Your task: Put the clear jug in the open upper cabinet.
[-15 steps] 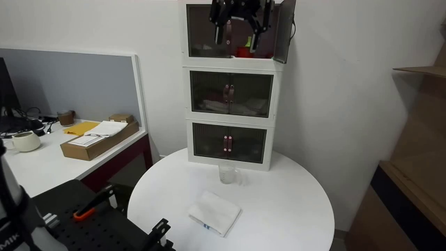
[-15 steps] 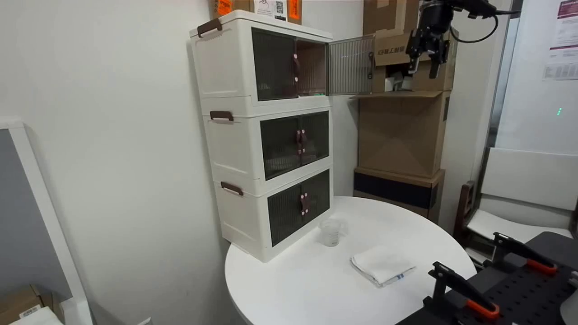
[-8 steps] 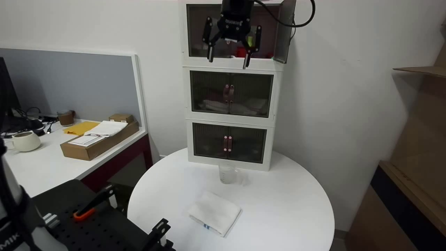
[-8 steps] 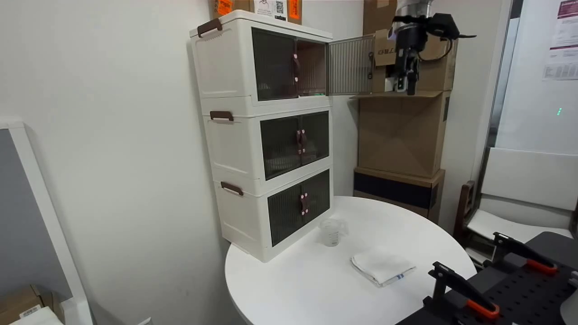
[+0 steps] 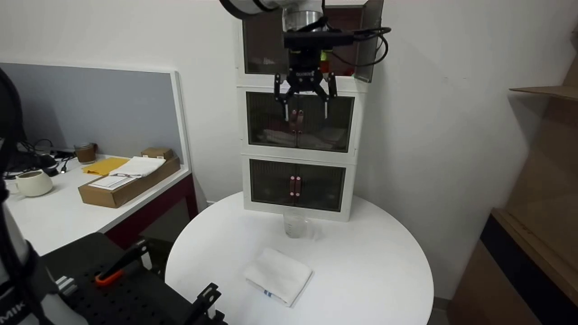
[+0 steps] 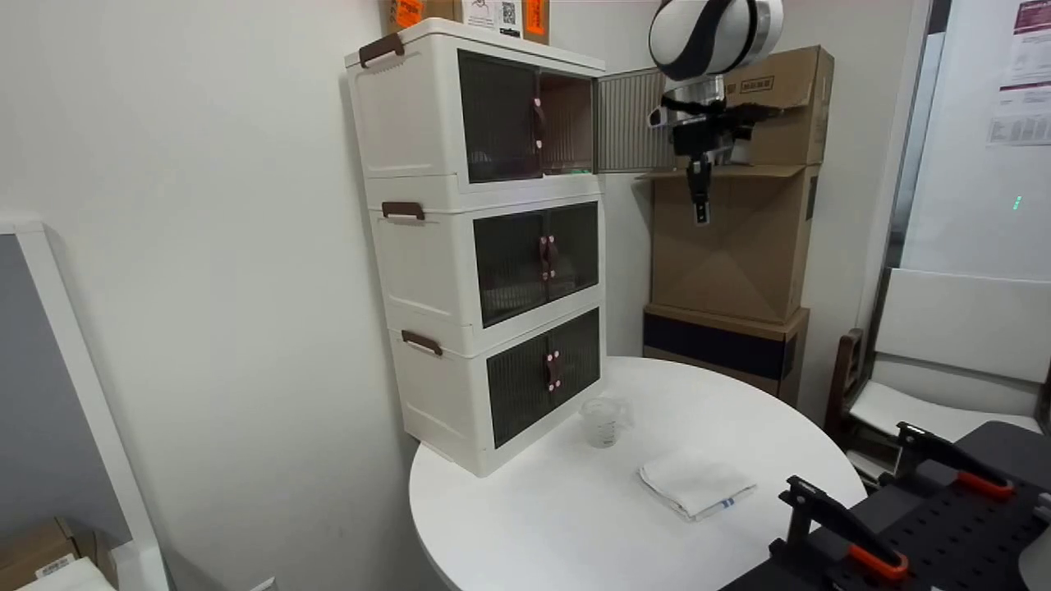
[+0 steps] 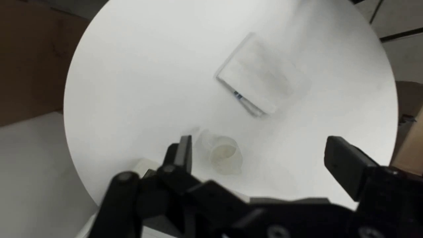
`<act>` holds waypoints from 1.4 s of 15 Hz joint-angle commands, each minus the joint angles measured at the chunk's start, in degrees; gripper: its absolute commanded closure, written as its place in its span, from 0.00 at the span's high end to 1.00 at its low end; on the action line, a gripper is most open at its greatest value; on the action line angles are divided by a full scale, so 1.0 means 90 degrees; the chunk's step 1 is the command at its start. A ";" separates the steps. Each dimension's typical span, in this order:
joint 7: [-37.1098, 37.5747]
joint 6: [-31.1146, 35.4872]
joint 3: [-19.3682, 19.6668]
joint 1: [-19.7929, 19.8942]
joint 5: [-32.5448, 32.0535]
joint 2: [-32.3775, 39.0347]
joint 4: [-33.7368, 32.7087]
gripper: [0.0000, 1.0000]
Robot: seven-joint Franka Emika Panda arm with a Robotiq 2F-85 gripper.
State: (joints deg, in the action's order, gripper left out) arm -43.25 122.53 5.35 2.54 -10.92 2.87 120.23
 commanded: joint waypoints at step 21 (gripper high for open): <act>-0.3607 0.2006 -0.0835 0.0463 0.2120 0.1219 0.0094 1.00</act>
State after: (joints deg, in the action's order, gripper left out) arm -65.26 138.33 -0.19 4.93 4.34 10.93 122.72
